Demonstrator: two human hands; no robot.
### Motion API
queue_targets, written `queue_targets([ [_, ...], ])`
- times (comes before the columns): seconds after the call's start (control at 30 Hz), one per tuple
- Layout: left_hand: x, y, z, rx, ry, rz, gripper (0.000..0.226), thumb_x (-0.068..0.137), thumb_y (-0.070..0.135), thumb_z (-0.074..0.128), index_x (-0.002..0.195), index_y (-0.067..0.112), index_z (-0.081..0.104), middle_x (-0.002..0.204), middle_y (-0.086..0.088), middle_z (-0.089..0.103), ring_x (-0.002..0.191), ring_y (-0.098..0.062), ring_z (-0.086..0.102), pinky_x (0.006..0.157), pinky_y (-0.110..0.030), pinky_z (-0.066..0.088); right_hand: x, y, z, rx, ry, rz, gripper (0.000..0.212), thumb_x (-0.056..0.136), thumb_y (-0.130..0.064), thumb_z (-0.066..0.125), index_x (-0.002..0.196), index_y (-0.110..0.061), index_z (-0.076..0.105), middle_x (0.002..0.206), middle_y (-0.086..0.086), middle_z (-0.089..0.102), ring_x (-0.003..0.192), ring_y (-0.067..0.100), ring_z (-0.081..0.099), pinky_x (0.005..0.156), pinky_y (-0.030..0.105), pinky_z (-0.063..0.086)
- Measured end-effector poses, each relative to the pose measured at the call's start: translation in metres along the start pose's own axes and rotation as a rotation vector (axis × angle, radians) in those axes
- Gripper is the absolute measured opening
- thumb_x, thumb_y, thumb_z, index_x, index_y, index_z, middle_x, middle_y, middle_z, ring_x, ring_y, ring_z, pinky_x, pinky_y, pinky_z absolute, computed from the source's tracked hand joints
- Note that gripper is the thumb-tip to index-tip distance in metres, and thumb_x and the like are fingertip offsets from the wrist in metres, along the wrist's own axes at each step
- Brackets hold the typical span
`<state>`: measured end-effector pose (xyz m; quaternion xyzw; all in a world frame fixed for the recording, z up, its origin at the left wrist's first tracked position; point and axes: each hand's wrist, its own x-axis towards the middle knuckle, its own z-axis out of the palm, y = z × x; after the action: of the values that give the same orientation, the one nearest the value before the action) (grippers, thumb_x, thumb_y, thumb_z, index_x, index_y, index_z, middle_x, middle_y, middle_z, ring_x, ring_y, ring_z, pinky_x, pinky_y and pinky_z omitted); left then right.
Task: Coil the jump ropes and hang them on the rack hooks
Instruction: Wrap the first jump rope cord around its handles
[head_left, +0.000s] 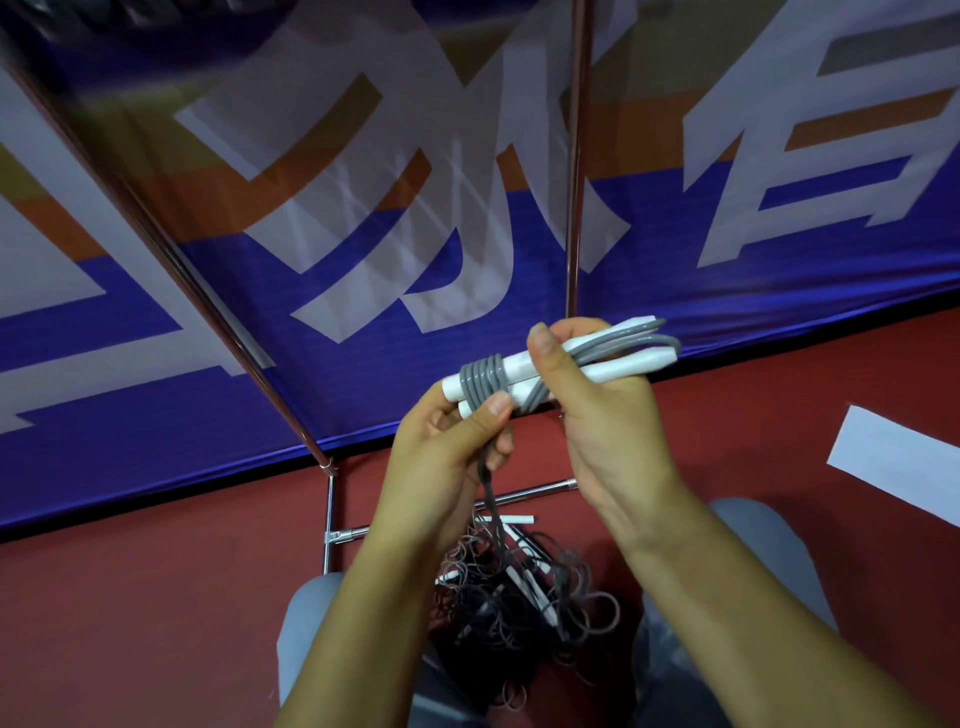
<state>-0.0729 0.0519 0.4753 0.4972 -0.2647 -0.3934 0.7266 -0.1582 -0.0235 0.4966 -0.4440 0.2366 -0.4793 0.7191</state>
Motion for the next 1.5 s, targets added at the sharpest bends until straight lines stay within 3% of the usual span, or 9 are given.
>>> queue_targets([
  [0.17,0.003,0.009,-0.002,0.031,-0.039,-0.028,0.041,0.079,0.01,0.06,0.112,-0.014,0.054,0.074,-0.011,0.05,0.047,-0.009,0.043,0.043,-0.017,0.034,0.004,0.005,-0.008,-0.016,0.018,-0.093,0.019,0.067,-0.016,0.074,0.077,-0.015,0.058,0.067,-0.008,0.061,0.065,0.008,0.059,0.063,0.02,0.048],
  [0.4,-0.001,0.016,-0.011,0.051,-0.084,-0.08,0.038,0.076,0.006,0.058,0.108,-0.015,0.056,0.063,-0.006,0.053,0.044,-0.009,0.039,0.041,-0.016,0.029,0.001,0.001,-0.031,-0.047,-0.163,-0.154,0.054,0.051,-0.007,0.089,0.087,-0.013,0.05,0.077,0.0,0.071,0.075,0.013,0.069,0.068,0.024,0.054],
  [0.53,-0.001,0.026,-0.019,0.103,-0.122,-0.108,0.03,0.074,0.005,0.059,0.1,-0.009,0.059,0.06,-0.001,0.058,0.042,-0.009,0.04,0.041,-0.018,0.025,-0.003,-0.011,-0.047,-0.171,-0.296,-0.083,0.033,0.062,-0.001,0.079,0.082,-0.018,0.058,0.09,0.005,0.075,0.089,0.02,0.071,0.074,0.024,0.054],
  [0.7,-0.002,0.03,-0.022,0.198,-0.163,-0.143,0.024,0.073,0.005,0.062,0.094,-0.007,0.06,0.068,-0.008,0.057,0.043,-0.011,0.04,0.04,-0.018,0.029,-0.003,-0.024,-0.056,-0.311,-0.343,-0.039,0.03,0.061,-0.007,0.078,0.071,-0.034,0.068,0.083,-0.004,0.075,0.076,0.009,0.07,0.069,0.018,0.053],
  [0.9,-0.003,0.036,-0.023,0.287,-0.179,-0.136,0.024,0.071,0.007,0.063,0.092,-0.006,0.061,0.065,-0.008,0.06,0.041,-0.01,0.039,0.038,-0.016,0.028,-0.007,-0.022,-0.058,-0.316,-0.28,-0.012,0.025,0.053,-0.009,0.075,0.075,-0.014,0.064,0.069,-0.009,0.071,0.064,-0.001,0.064,0.061,0.01,0.048],
  [1.1,0.0,0.04,-0.031,0.394,-0.144,-0.171,0.021,0.068,0.009,0.068,0.087,0.0,0.065,0.053,-0.003,0.05,0.037,-0.009,0.037,0.039,-0.015,0.028,-0.009,-0.013,-0.066,-0.43,-0.293,0.041,0.019,0.049,-0.017,0.078,0.066,-0.02,0.071,0.071,-0.005,0.073,0.065,0.003,0.066,0.064,0.014,0.051],
  [1.2,0.0,0.043,-0.034,0.434,-0.181,-0.225,0.028,0.068,0.008,0.069,0.091,-0.006,0.064,0.053,-0.007,0.049,0.037,-0.01,0.035,0.039,-0.015,0.026,-0.01,-0.018,-0.068,-0.602,-0.387,0.013,0.026,0.053,-0.025,0.08,0.077,-0.02,0.07,0.071,-0.005,0.072,0.061,0.002,0.062,0.059,0.017,0.05],
  [1.33,0.003,0.047,-0.031,0.556,-0.234,-0.275,0.013,0.08,-0.006,0.064,0.093,-0.008,0.061,0.044,0.003,0.051,0.034,-0.007,0.033,0.038,-0.014,0.024,0.001,-0.03,-0.063,-1.168,-0.768,-0.021,0.043,0.074,-0.037,0.077,0.114,-0.038,0.062,0.077,-0.005,0.064,0.066,0.006,0.057,0.067,0.021,0.046],
  [1.5,0.008,0.048,-0.026,0.632,-0.256,-0.315,0.009,0.081,-0.006,0.063,0.081,0.003,0.063,0.043,0.002,0.051,0.033,-0.007,0.033,0.038,-0.014,0.022,0.005,-0.031,-0.045,-1.607,-1.032,-0.077,0.044,0.091,-0.046,0.055,0.128,-0.024,0.047,0.102,-0.003,0.062,0.093,0.018,0.058,0.069,0.024,0.033],
])
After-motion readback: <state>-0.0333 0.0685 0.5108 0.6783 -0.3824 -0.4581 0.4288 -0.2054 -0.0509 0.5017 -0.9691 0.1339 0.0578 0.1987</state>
